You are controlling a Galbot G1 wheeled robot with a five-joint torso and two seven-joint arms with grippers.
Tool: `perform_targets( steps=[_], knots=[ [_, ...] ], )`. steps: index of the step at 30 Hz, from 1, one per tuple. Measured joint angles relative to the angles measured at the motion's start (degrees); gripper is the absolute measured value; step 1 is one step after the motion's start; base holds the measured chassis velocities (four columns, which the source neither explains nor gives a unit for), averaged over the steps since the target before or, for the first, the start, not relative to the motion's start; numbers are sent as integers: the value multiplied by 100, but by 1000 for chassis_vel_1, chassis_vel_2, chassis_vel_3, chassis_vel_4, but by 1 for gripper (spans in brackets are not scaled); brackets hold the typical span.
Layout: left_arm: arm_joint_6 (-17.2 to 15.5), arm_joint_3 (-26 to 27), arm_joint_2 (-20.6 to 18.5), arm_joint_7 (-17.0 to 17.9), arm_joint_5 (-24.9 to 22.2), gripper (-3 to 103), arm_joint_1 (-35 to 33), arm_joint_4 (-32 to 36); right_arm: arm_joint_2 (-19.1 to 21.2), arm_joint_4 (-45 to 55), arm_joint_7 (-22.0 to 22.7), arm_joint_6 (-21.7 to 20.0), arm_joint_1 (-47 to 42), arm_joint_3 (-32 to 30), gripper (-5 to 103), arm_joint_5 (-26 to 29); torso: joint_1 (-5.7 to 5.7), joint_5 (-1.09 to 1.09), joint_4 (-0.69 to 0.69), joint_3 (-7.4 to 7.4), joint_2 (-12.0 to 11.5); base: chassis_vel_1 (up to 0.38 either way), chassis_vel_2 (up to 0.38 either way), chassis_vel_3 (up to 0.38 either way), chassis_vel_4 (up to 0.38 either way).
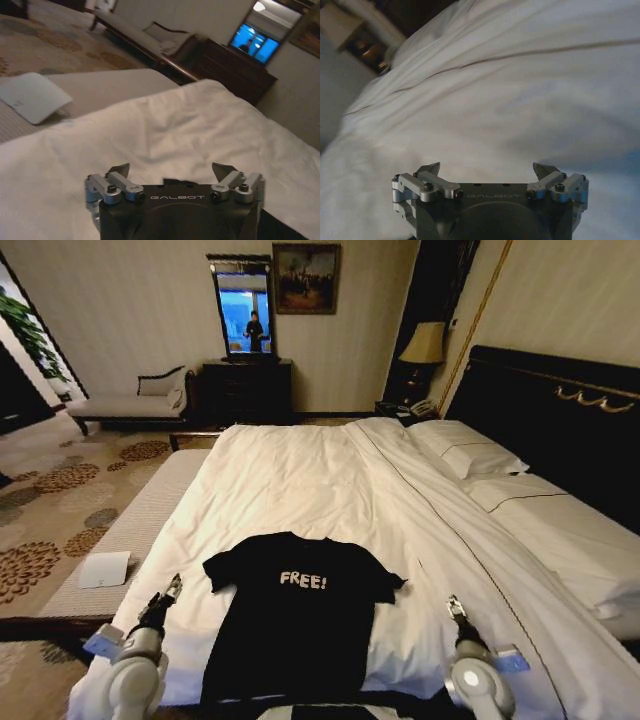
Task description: Fold the clothes on the bed.
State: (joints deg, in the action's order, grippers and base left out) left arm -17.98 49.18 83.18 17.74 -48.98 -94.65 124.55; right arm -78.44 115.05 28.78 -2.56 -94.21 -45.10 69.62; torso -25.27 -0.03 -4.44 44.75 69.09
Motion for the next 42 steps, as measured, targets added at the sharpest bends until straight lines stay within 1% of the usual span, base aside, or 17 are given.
perform_targets(
  steps=[2,4,5,7,8,10,12,13,15,22,27,32,33,35,36,39,42],
  knots=[
    [37,-86,-62,-1,-30,99,-52,28,73,32,-188,-323,63,-14,100,276,0,2,1,0,0,0,0,0,0],
    [51,-108,-84,11,-57,99,-62,32,97,16,-241,-425,109,-13,100,334,0,3,2,0,0,0,0,0,0],
    [79,-167,-206,78,-197,99,-93,74,154,-87,-365,-676,234,-8,100,431,0,0,5,0,0,0,0,0,0],
    [86,-213,-561,171,-515,100,-100,204,188,-274,-423,-931,384,-2,100,497,0,3,5,1,0,0,0,0,0],
    [86,-213,-561,171,-515,100,-100,204,188,-274,-423,-931,384,-2,100,497,0,3,5,1,0,0,0,0,0],
    [84,-191,-930,229,-798,100,-52,302,191,-492,-431,-1059,558,38,100,509,0,2,0,1,0,0,0,0,0],
    [62,-88,-1041,332,-879,100,41,351,190,-693,-447,-1118,750,176,100,529,0,3,2,1,0,0,0,0,0],
    [62,-88,-1041,332,-879,100,41,351,190,-693,-447,-1118,750,176,100,529,0,3,2,1,0,0,0,0,0],
    [-55,26,-958,515,-891,100,156,494,193,-939,-512,-1196,1004,372,100,577,0,2,3,1,0,0,0,0,0],
    [-165,-30,-715,611,-772,100,82,905,216,-1247,-577,-1168,1356,584,100,606,-1,3,3,1,0,0,0,0,0],
    [-144,-52,-492,614,-640,100,86,953,268,-1469,-746,-1050,1565,665,100,507,-1,2,4,1,-1,0,0,0,0],
    [-68,5,-467,592,-609,100,-22,896,219,-1554,-840,-986,1621,698,100,447,-1,3,2,1,-1,0,0,0,0],
    [-61,22,-469,592,-609,100,-28,890,202,-1557,-852,-984,1620,716,103,433,-1,3,2,1,-1,0,0,0,0],
    [-52,53,-469,592,-609,100,-34,885,166,-1592,-871,-976,1625,764,100,376,-1,2,2,1,-1,0,0,0,0],
    [-44,82,-472,596,-609,100,-63,889,132,-1621,-874,-969,1643,804,91,341,-1,2,2,1,-1,0,0,0,0],
    [-37,108,-486,597,-609,100,-108,900,101,-1627,-877,-963,1657,840,89,319,-1,2,3,1,0,0,0,0,0],
    [-20,147,-510,605,-606,100,-154,902,73,-1627,-888,-932,1685,880,72,280,-1,3,3,1,-1,0,0,0,0]
  ],
)
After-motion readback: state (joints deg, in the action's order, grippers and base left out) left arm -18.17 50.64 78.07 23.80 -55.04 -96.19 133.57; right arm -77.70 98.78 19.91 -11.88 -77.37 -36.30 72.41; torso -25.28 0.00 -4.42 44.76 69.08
